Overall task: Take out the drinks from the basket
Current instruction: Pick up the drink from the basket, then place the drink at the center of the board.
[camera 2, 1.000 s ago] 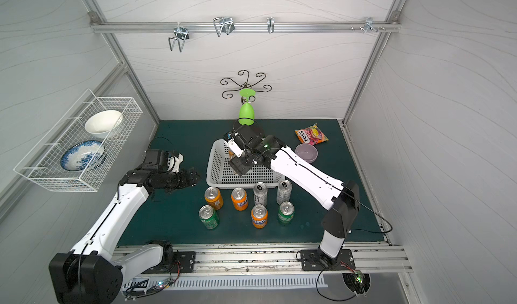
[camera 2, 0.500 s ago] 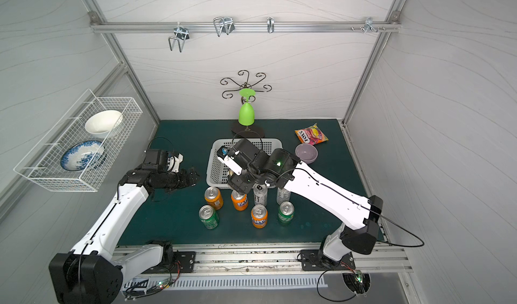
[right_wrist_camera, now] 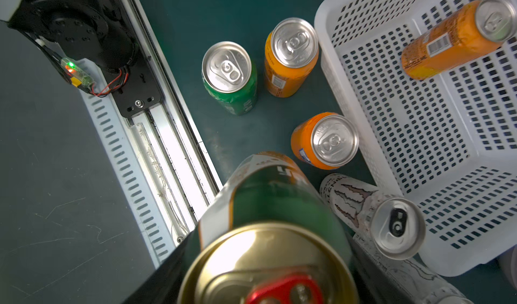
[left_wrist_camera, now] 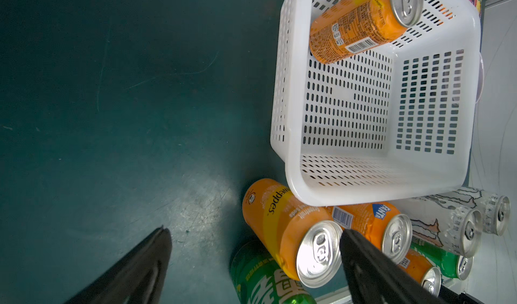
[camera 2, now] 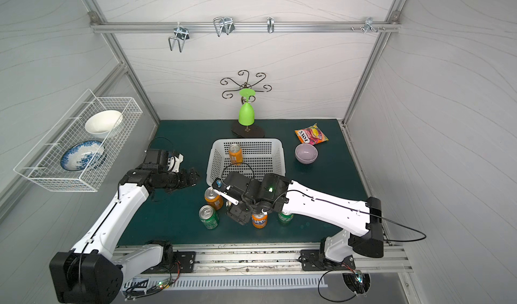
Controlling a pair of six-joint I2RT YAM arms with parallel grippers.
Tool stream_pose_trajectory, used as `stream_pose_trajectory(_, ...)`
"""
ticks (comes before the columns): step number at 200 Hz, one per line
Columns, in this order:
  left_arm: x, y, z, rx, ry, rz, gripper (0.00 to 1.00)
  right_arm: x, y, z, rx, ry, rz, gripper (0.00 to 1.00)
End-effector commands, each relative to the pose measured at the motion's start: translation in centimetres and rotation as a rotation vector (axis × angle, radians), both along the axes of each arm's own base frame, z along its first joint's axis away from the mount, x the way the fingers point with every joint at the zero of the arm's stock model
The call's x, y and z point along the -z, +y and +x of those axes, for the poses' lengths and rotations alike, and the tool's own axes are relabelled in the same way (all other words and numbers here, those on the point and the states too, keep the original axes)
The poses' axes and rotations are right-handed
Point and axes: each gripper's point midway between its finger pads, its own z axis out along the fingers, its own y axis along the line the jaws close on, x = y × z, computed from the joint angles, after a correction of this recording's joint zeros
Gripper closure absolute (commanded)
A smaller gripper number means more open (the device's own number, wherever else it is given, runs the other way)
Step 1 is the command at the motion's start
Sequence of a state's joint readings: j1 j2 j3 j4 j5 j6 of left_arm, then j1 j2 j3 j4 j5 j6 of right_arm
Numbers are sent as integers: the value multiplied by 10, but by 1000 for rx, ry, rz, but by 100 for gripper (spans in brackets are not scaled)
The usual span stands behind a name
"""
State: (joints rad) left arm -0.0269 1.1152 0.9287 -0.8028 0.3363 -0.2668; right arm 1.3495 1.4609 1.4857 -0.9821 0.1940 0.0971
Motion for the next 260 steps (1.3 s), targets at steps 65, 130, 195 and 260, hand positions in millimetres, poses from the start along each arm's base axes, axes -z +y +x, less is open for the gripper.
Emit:
stream_pose_trajectory(65,-11,-1,10,9,-46,-12,2,31,37,-2,33,15,81,35)
stream_pose_trajectory(130,-12,-2,10,9,-45,-11,2,71,38,6,54,-7,14,35)
stream_pose_trajectory(195,-10,-1,11,10,-40,-11,2,101,35,17,93,-6,2,34)
stream_pose_trajectory(260,-9,-1,11,9,-36,-12,2,114,34,24,115,-14,4,35)
